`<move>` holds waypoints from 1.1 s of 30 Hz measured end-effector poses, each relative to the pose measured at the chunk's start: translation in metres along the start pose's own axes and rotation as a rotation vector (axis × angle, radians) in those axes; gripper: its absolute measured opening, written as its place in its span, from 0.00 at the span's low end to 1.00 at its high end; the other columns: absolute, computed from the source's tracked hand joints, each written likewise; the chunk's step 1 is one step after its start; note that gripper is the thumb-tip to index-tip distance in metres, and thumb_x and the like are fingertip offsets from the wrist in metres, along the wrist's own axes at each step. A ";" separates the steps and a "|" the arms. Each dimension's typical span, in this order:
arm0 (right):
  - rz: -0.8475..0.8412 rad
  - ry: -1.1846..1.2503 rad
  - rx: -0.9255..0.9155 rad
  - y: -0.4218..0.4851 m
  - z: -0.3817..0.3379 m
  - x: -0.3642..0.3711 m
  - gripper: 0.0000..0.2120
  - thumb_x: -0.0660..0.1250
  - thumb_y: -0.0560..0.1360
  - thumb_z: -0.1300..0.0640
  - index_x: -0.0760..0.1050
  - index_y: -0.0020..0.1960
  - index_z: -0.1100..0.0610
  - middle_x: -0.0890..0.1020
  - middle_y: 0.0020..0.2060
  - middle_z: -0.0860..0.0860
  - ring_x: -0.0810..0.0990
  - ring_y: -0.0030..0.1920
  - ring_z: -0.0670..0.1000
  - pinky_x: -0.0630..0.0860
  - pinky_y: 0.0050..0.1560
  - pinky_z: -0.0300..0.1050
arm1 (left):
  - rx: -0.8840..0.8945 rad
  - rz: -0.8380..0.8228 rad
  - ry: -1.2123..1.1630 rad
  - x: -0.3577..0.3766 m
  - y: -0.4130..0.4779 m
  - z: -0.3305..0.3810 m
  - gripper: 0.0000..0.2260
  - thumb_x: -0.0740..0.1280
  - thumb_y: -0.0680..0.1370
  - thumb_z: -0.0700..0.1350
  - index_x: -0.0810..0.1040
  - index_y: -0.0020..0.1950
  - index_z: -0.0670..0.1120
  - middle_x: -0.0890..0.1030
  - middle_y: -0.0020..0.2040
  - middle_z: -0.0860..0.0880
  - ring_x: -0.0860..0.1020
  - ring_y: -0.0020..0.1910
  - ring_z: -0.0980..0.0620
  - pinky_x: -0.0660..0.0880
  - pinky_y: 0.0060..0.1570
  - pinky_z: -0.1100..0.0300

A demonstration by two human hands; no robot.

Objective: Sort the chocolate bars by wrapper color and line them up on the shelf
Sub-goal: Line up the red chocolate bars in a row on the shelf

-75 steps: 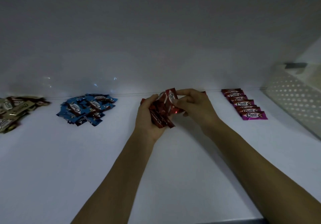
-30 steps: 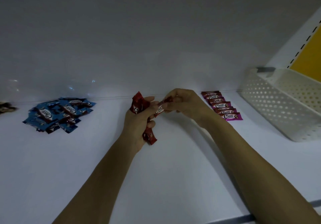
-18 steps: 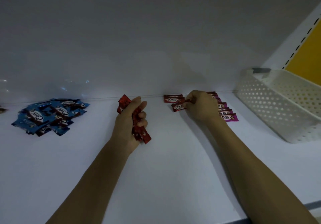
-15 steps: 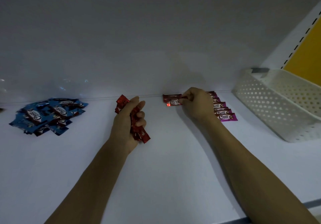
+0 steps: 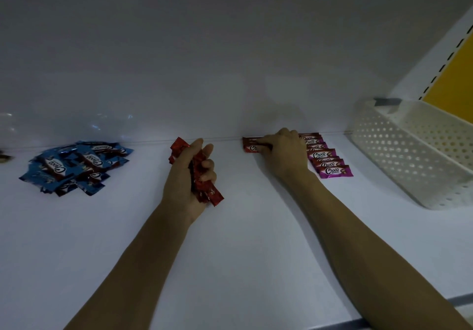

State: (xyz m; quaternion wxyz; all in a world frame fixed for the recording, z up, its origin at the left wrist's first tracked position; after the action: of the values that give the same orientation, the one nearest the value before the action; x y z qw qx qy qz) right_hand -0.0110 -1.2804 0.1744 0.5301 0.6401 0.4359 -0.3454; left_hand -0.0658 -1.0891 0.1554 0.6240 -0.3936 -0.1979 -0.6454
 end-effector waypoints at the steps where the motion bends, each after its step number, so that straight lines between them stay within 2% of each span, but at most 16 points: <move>1: -0.010 0.010 0.006 0.000 0.001 0.001 0.15 0.61 0.79 0.48 0.78 0.63 0.48 0.77 0.53 0.57 0.73 0.54 0.58 0.66 0.51 0.48 | -0.001 -0.006 -0.007 0.000 0.000 0.000 0.03 0.66 0.78 0.44 0.73 0.47 0.46 0.80 0.40 0.50 0.71 0.28 0.59 0.64 0.20 0.70; 7: -0.019 0.045 0.004 0.001 0.005 0.005 0.14 0.62 0.79 0.50 0.78 0.62 0.47 0.77 0.52 0.57 0.73 0.53 0.59 0.67 0.51 0.48 | -0.018 0.008 -0.051 -0.001 -0.003 0.000 0.02 0.65 0.78 0.42 0.75 0.49 0.45 0.79 0.40 0.49 0.71 0.29 0.58 0.67 0.21 0.70; 10: 0.030 0.062 0.014 -0.004 0.004 0.000 0.13 0.63 0.79 0.52 0.78 0.61 0.51 0.79 0.51 0.57 0.74 0.52 0.58 0.68 0.51 0.48 | 0.005 0.047 -0.133 -0.004 -0.004 0.003 0.09 0.61 0.77 0.36 0.74 0.56 0.44 0.78 0.44 0.46 0.72 0.31 0.56 0.69 0.24 0.69; 13: 0.058 0.270 0.020 -0.013 -0.005 -0.010 0.09 0.64 0.78 0.54 0.81 0.52 0.55 0.82 0.44 0.55 0.78 0.46 0.55 0.72 0.46 0.47 | 0.014 0.088 -0.188 -0.006 -0.002 0.004 0.13 0.58 0.77 0.32 0.74 0.58 0.43 0.77 0.46 0.45 0.72 0.32 0.55 0.72 0.27 0.67; 16: -0.199 0.669 0.038 -0.029 -0.043 -0.020 0.16 0.65 0.77 0.46 0.77 0.42 0.60 0.83 0.35 0.51 0.81 0.36 0.50 0.76 0.40 0.44 | 0.025 0.112 -0.227 -0.007 -0.001 0.007 0.15 0.55 0.77 0.31 0.73 0.59 0.43 0.77 0.49 0.44 0.72 0.33 0.54 0.74 0.29 0.67; 18: -0.448 0.845 0.040 -0.044 -0.075 -0.020 0.18 0.69 0.73 0.44 0.75 0.44 0.60 0.84 0.35 0.51 0.83 0.33 0.48 0.77 0.36 0.39 | 0.043 0.114 -0.228 -0.007 -0.001 0.009 0.15 0.55 0.78 0.31 0.74 0.59 0.43 0.77 0.51 0.44 0.74 0.36 0.53 0.77 0.32 0.64; 20: -0.586 0.956 0.021 -0.054 -0.095 -0.016 0.19 0.73 0.70 0.48 0.75 0.49 0.63 0.85 0.36 0.53 0.84 0.34 0.50 0.79 0.36 0.40 | 0.058 0.103 -0.236 -0.009 0.000 0.011 0.15 0.55 0.78 0.32 0.73 0.60 0.44 0.78 0.51 0.44 0.76 0.39 0.52 0.80 0.41 0.57; 21: -0.590 0.998 0.011 -0.056 -0.100 -0.015 0.18 0.74 0.70 0.52 0.75 0.50 0.64 0.85 0.36 0.54 0.84 0.34 0.52 0.80 0.36 0.41 | 0.061 0.095 -0.244 -0.010 0.001 0.012 0.14 0.56 0.79 0.33 0.73 0.60 0.45 0.78 0.50 0.44 0.77 0.40 0.51 0.79 0.47 0.53; 22: -0.569 1.028 0.003 -0.056 -0.102 -0.013 0.16 0.74 0.70 0.55 0.75 0.50 0.64 0.84 0.35 0.55 0.84 0.34 0.53 0.79 0.36 0.41 | 0.057 0.088 -0.248 -0.010 0.002 0.012 0.13 0.56 0.79 0.34 0.73 0.60 0.45 0.79 0.50 0.45 0.78 0.42 0.51 0.79 0.48 0.51; 25: -0.461 1.031 -0.014 -0.056 -0.103 -0.010 0.11 0.74 0.71 0.58 0.77 0.48 0.64 0.84 0.32 0.56 0.83 0.33 0.52 0.77 0.34 0.38 | 0.004 0.056 -0.195 -0.004 0.002 0.009 0.07 0.61 0.81 0.43 0.76 0.56 0.44 0.81 0.47 0.48 0.80 0.48 0.50 0.80 0.38 0.53; 28: -0.318 0.953 0.007 -0.051 -0.097 -0.008 0.11 0.74 0.71 0.57 0.76 0.45 0.63 0.83 0.34 0.56 0.82 0.34 0.51 0.77 0.36 0.42 | -0.049 -0.003 -0.052 0.005 0.000 0.002 0.10 0.61 0.81 0.47 0.79 0.46 0.43 0.83 0.39 0.47 0.83 0.40 0.50 0.79 0.43 0.54; 31: -0.201 0.860 -0.003 -0.045 -0.091 -0.016 0.08 0.74 0.71 0.55 0.77 0.45 0.57 0.80 0.33 0.46 0.78 0.32 0.40 0.71 0.33 0.31 | -0.064 -0.045 -0.001 0.010 -0.001 -0.006 0.07 0.61 0.80 0.43 0.79 0.50 0.44 0.85 0.40 0.44 0.84 0.39 0.49 0.81 0.43 0.54; 33: -0.150 0.708 -0.050 -0.043 -0.088 -0.023 0.09 0.72 0.72 0.51 0.80 0.46 0.56 0.77 0.34 0.43 0.75 0.33 0.39 0.70 0.33 0.32 | -0.054 -0.046 -0.011 0.009 0.000 -0.008 0.09 0.61 0.80 0.40 0.78 0.57 0.46 0.85 0.42 0.45 0.84 0.40 0.49 0.80 0.45 0.54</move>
State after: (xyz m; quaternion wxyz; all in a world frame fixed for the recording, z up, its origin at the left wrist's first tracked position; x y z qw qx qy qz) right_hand -0.0615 -1.1962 0.1966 0.3349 0.6733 0.6463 -0.1295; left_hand -0.0669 -1.1014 0.1571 0.5970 -0.4092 -0.1932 -0.6624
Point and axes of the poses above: each hand's wrist, its own y-axis towards the middle knuckle, its own x-axis out of the palm, z = x × y, the point moved 6 cm from there along y, towards the middle knuckle
